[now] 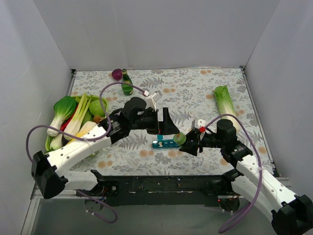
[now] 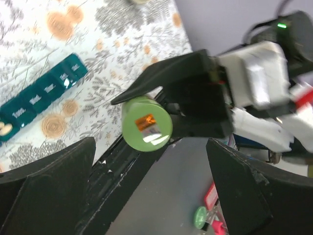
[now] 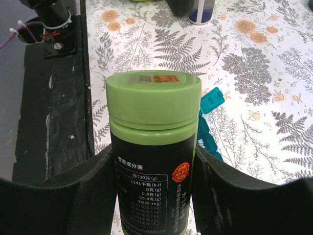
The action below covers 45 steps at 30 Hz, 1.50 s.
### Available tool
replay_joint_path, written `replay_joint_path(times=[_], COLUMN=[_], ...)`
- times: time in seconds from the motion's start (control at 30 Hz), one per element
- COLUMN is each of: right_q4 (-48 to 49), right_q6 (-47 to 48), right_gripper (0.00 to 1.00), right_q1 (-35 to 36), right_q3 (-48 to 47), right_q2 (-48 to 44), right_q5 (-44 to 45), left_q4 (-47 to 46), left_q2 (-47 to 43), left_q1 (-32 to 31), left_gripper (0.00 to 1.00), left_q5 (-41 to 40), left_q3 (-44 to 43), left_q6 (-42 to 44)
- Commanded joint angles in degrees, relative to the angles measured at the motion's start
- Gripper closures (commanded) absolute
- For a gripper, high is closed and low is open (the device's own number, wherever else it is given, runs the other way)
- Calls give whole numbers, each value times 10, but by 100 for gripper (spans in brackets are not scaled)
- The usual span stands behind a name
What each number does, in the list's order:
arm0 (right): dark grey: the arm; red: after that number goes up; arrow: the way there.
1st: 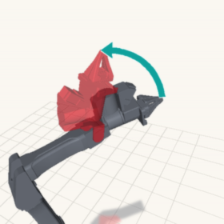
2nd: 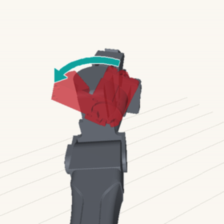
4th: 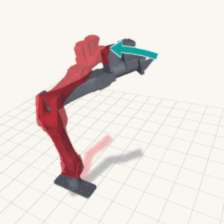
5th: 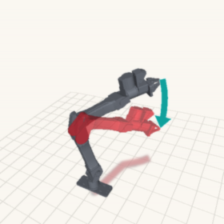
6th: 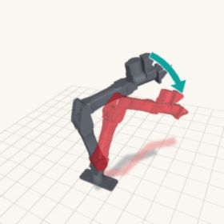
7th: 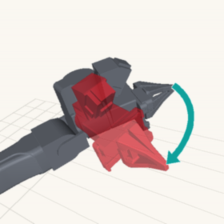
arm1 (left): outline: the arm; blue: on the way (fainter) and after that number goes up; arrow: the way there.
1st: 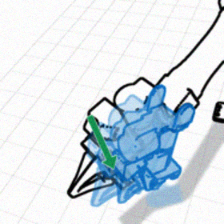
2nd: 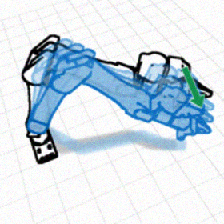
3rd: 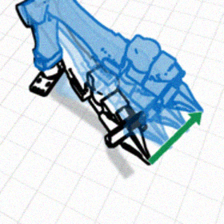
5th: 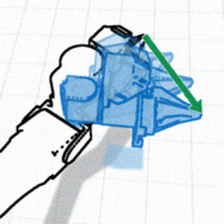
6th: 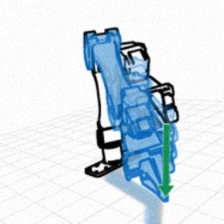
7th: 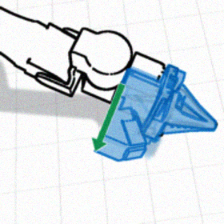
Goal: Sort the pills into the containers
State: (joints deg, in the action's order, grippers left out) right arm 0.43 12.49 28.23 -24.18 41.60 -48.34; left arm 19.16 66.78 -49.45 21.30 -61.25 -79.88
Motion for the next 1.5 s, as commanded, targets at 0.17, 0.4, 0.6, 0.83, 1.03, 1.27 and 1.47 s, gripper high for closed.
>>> replay_joint_path(times=[0.17, 0.4, 0.6, 0.83, 1.03, 1.27, 1.47], right_q4=[13, 18, 18, 30, 114, 194, 165], right_q6=[29, 26, 19, -16, -120, -239, -205], right_gripper=[99, 99, 99, 99, 99, 99, 99], right_q1=[-5, -4, -5, -4, -4, -5, -5], right_q3=[-32, -25, -24, -17, 9, 35, 26], right_q2=[-5, -6, -7, -5, 2, 16, 15], right_q5=[14, 16, 13, -6, -67, -99, -90], left_q4=[101, 98, 102, 98, 109, 112, -26], left_q2=[102, 132, 155, 150, 109, 111, -7], left_q1=[-41, -52, -57, -59, -64, -64, -46], left_gripper=[7, 23, 41, 77, 74, 38, 2], left_q5=[-78, -75, -61, 32, 215, 182, 75], left_q3=[-95, -111, -115, -106, -65, -78, -5], left_q6=[-61, -52, -22, 167, 453, 523, 367])
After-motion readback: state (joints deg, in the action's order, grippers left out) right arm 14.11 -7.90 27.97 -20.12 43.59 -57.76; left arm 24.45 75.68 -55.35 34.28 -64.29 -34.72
